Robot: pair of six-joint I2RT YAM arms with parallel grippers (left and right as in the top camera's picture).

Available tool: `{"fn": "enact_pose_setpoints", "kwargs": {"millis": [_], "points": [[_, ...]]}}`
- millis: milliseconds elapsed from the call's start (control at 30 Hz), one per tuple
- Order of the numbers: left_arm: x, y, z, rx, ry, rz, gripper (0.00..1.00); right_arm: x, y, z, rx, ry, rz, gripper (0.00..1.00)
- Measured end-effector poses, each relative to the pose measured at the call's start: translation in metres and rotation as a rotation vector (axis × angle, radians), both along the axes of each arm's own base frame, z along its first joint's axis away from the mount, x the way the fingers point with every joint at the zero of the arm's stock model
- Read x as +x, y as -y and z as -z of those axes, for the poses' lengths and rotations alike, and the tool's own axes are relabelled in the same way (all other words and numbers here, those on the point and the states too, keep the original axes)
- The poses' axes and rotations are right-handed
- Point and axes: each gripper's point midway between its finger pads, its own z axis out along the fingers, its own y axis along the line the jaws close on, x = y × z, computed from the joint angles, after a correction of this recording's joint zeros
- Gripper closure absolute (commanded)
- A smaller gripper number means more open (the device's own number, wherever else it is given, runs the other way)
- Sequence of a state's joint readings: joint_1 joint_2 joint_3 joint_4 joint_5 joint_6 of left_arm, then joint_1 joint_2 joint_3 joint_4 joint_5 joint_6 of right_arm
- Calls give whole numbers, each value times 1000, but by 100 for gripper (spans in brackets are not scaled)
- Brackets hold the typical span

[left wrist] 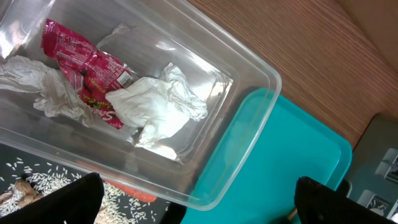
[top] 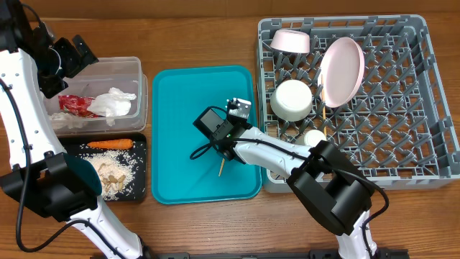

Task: Sort waste into correct bins and load items into the dishwasher
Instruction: 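Align and close the right gripper on the second chopstick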

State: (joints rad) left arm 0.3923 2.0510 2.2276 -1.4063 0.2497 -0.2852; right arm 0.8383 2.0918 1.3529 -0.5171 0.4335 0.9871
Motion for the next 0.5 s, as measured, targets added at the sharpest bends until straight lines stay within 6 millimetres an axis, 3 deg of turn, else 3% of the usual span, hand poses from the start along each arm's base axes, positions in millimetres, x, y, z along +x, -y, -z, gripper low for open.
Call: {"fn": "enact_pose_setpoints", "kwargs": {"millis": [233,500], "points": [[0,0,0,0,0,0,0,0,0,0,1,-1,0,96],[0,0,0,0,0,0,0,0,0,0,3,-2,1,96]]}}
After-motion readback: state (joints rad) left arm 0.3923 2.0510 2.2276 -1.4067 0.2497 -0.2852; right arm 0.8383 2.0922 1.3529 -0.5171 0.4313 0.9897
